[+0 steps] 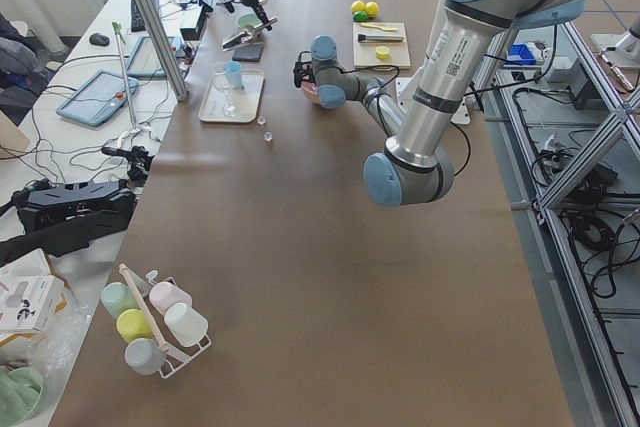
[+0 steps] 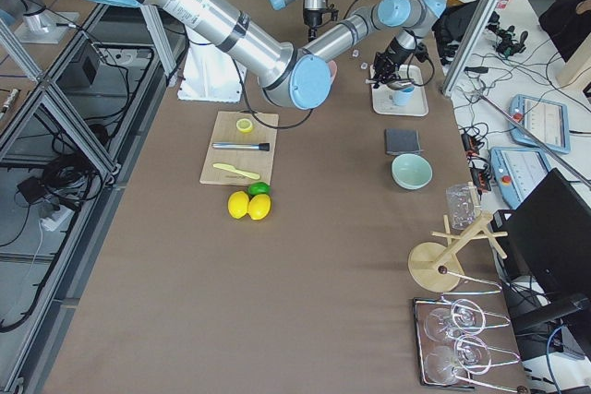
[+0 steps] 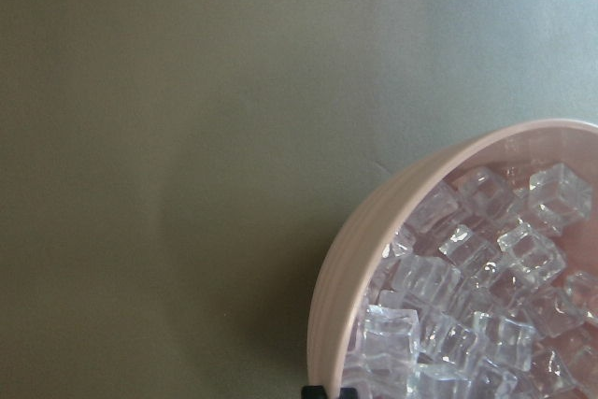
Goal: Put ice in cup with scoop
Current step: 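Tilt the scoop over the blue cup with the right gripper to pour ice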
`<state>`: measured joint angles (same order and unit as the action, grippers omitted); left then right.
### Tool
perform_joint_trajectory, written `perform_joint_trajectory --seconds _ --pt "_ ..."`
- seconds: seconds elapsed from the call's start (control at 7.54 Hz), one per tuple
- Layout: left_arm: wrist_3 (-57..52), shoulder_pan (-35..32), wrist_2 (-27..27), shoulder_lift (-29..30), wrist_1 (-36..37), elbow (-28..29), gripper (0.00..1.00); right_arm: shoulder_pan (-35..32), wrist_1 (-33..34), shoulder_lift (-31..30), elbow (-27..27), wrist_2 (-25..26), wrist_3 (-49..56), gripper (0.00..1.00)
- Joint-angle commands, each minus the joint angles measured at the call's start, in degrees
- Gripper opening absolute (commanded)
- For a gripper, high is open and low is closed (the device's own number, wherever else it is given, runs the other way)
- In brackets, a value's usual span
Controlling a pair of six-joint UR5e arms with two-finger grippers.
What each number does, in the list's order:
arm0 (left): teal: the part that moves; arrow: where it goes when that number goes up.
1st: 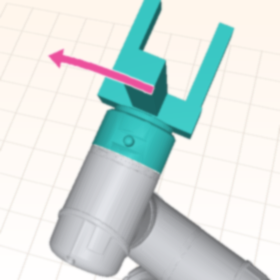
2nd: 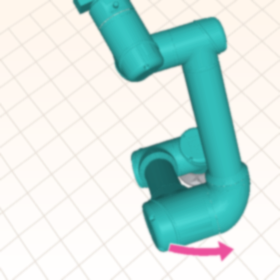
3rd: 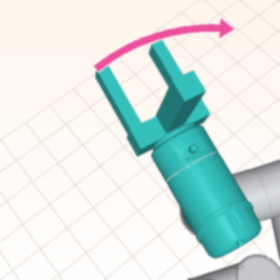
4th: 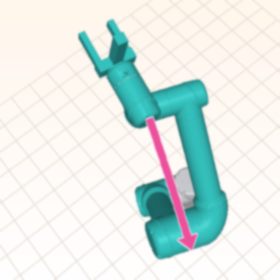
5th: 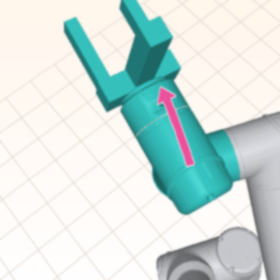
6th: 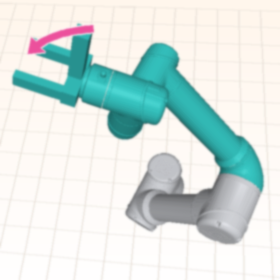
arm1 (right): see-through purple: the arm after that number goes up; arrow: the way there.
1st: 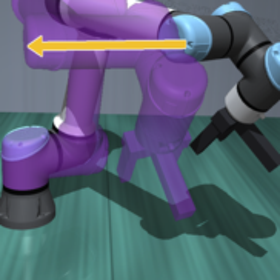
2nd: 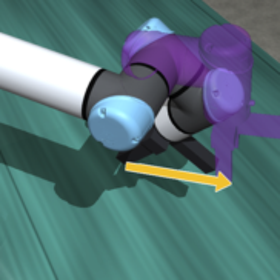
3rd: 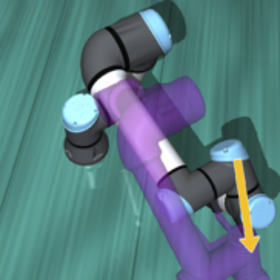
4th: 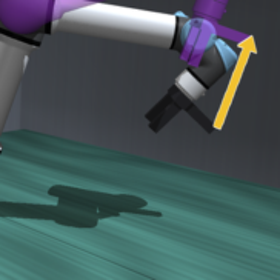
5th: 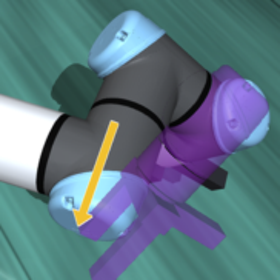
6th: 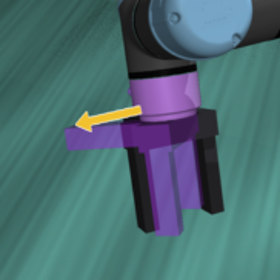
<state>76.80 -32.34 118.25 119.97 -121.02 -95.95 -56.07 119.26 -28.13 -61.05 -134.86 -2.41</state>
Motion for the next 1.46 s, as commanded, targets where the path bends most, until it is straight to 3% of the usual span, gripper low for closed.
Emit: perform_joint_trajectory --seconds 0.0,0.13,0.4,0.93,1.33 --pt "0.02 0.00 0.05 -0.17 0.00 -0.02 0.10 0.17 1.32 4.03 7.50 -0.14 1.17 0.00" --pt "0.02 0.00 0.05 -0.18 0.00 -0.11 0.10 0.17 1.67 6.13 10.74 -0.05 4.31 0.00" --pt "0.02 0.00 0.14 -0.18 0.00 -0.11 0.15 1.31 4.39 8.25 10.78 0.21 4.70 0.00" --pt "0.28 -0.26 0.22 -0.26 0.26 -0.20 0.60 2.55 9.39 8.00 10.07 0.74 6.18 0.00" --pt "0.37 -0.44 0.22 -0.35 0.26 -0.29 0.72 2.55 12.92 8.35 10.51 1.44 8.56 0.00"
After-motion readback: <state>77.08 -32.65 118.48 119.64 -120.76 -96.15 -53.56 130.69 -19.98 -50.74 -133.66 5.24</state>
